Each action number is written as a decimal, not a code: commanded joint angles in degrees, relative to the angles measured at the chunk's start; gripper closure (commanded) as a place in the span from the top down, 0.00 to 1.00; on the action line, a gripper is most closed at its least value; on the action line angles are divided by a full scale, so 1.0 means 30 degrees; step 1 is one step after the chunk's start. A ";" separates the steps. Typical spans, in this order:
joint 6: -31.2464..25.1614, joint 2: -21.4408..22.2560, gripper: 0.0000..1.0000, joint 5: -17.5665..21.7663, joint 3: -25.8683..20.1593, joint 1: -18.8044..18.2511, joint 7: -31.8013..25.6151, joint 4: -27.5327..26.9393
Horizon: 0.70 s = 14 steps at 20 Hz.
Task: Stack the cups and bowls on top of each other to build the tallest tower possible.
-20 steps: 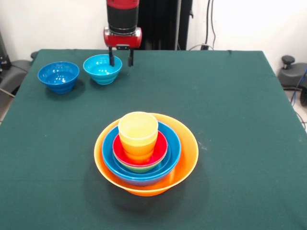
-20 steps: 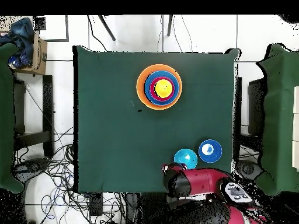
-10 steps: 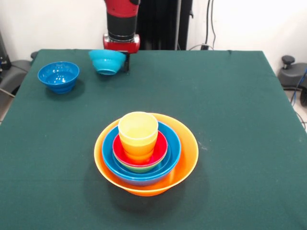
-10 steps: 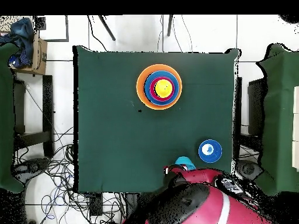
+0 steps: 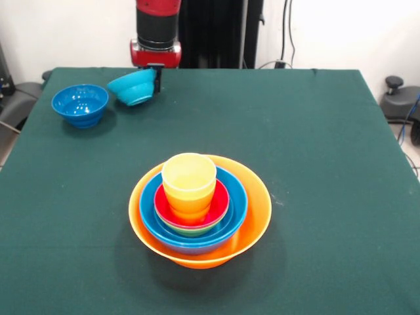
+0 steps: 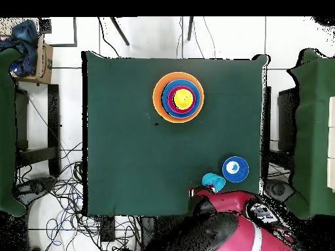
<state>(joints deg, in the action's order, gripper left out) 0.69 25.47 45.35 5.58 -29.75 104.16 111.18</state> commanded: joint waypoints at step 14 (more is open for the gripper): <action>-0.8055 0.4554 0.00 -0.1679 -0.9725 -0.5899 -0.4315 0.2017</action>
<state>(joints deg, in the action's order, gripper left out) -12.45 33.04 44.69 -8.55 -45.08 104.16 114.48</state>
